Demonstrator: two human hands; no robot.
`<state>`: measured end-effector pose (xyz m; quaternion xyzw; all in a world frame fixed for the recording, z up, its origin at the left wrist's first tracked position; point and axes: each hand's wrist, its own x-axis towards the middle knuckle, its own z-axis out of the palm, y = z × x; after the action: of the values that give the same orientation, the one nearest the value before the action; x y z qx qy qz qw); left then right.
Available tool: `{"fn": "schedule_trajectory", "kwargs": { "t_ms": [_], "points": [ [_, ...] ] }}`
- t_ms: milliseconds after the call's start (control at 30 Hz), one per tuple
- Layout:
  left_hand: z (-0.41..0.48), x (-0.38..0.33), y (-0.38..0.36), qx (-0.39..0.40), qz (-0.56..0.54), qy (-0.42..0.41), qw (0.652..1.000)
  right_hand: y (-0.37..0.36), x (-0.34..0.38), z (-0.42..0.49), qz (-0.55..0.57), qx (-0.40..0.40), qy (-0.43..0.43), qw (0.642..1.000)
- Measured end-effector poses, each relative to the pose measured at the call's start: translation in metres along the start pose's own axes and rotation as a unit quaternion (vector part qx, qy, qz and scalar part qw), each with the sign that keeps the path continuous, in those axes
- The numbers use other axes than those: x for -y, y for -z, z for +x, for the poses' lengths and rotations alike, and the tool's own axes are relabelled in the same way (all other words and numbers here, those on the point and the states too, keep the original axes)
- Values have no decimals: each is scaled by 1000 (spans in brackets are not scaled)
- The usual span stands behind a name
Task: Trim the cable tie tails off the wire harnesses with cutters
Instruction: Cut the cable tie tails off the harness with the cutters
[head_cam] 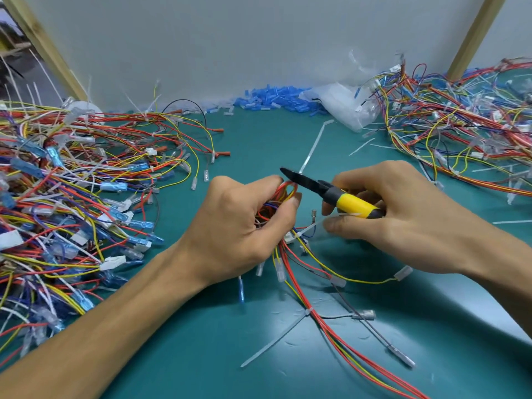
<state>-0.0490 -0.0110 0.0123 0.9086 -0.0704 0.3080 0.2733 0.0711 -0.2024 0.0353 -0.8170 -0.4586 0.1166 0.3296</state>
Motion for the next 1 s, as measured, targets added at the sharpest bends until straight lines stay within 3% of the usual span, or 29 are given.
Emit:
{"fn": "schedule_trajectory", "kwargs": {
  "t_ms": [200, 567, 1000],
  "points": [
    [1, -1, 1, -2, 6, -17, 1000, -2, 2, -1, 58, 29, -6, 998],
    [1, -1, 2, 0, 5, -24, 1000, -2, 2, -2, -22, 19, 10, 1000],
    [0, -2, 1, -8, 5, -30, 1000, -6, 3, -1, -14, 21, 7, 1000]
  ]
}}
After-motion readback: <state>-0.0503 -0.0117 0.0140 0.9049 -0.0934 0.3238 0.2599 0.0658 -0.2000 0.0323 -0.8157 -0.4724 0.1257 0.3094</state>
